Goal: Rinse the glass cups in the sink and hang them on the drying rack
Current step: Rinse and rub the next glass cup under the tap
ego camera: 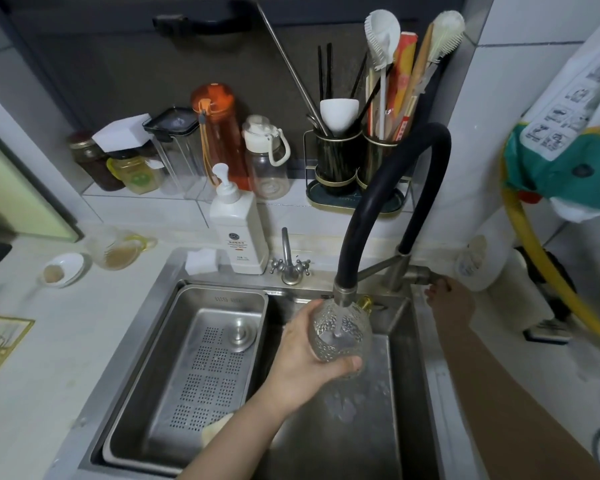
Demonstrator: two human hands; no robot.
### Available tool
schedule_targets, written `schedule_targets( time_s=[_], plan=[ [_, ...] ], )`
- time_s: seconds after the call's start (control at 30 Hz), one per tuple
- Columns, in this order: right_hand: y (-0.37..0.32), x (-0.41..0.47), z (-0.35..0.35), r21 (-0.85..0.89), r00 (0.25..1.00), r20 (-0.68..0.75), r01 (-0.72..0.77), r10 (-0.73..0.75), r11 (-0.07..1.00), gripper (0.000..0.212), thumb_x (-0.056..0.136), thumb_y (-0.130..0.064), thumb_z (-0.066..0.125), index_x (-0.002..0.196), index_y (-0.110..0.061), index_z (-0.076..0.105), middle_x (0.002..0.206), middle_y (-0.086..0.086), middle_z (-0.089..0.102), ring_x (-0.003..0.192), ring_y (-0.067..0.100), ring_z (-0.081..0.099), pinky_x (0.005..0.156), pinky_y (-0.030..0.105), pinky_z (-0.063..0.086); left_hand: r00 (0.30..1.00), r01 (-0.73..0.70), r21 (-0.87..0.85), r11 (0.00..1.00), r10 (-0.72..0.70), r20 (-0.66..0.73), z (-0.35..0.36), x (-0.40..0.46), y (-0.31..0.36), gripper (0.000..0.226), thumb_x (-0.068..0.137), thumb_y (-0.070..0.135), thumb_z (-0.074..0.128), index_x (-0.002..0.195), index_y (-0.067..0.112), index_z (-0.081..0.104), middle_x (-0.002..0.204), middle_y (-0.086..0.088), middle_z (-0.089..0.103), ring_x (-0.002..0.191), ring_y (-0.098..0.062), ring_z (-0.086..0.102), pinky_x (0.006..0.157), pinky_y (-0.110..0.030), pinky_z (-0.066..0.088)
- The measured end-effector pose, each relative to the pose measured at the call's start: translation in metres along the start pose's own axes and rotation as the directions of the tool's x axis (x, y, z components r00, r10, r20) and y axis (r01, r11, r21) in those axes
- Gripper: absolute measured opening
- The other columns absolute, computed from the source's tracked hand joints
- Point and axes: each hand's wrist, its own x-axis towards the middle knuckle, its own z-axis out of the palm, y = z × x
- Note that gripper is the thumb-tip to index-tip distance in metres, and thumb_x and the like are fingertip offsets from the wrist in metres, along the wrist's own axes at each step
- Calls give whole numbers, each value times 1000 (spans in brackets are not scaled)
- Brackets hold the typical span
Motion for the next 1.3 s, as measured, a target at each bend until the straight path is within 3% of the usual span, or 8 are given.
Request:
schedule_targets(
  time_s=[0.23,0.43,0.67,0.87,0.97,1.03,1.17,1.3],
  plan=[
    [21,-10,5,5,996,82,19,-19,1000,31,81,-26,53,112,-29,58,86,2,61,80,25,60,84,45,50,1000,-7,28,1000,6,15,3,6,3,107,44,59,83,136,32,37,131,12,50,125,-8,47,110,-40,38],
    [-3,-83,0,-3,969,247,12,-10,1000,15,91,-23,58,104,-18,60,89,4,64,87,28,63,91,47,51,999,-15,24,1000,14,31,4,12,4,97,45,56,84,129,38,38,127,15,52,123,-5,47,109,-39,38],
    [-5,-182,-7,87,673,694,272,-254,958,67,84,-6,66,135,-34,33,128,-29,46,113,-19,48,90,7,43,998,-18,-33,999,20,61,-20,14,0,83,46,51,84,118,51,41,123,19,54,117,7,49,107,-25,39],
    [-6,-180,5,57,750,597,314,-285,948,66,74,-18,79,121,-46,42,117,-17,58,108,-4,58,93,17,48,972,-95,46,994,82,221,-14,10,0,96,52,62,81,135,48,37,135,14,45,130,-11,41,109,-41,39],
    [2,-198,10,93,824,478,296,-304,951,64,65,-44,81,122,-37,51,116,-9,63,111,12,59,100,36,48,951,-129,77,989,102,291,-25,4,-5,91,53,61,76,130,58,27,137,17,34,130,-2,30,108,-12,26],
    [-2,-205,17,69,787,513,359,-342,931,71,68,-43,79,130,-33,44,127,-20,56,119,2,54,101,28,45,963,-100,39,994,87,254,-35,7,-11,91,55,55,80,130,55,29,133,16,31,129,1,29,101,0,20],
    [-10,-198,18,-33,836,466,344,-290,938,66,79,-17,74,129,-37,37,120,-25,47,109,-9,49,86,3,41,953,-44,-65,997,61,296,-37,14,-2,104,54,45,85,143,37,32,132,13,34,130,-3,34,110,-18,31],
    [-5,-203,11,-54,853,434,347,-292,936,66,67,-50,77,125,-30,52,117,-12,62,109,-1,59,92,26,52,950,-3,-126,992,42,309,-31,3,1,71,68,15,85,122,40,46,114,30,56,110,13,52,92,-11,45]
  ],
)
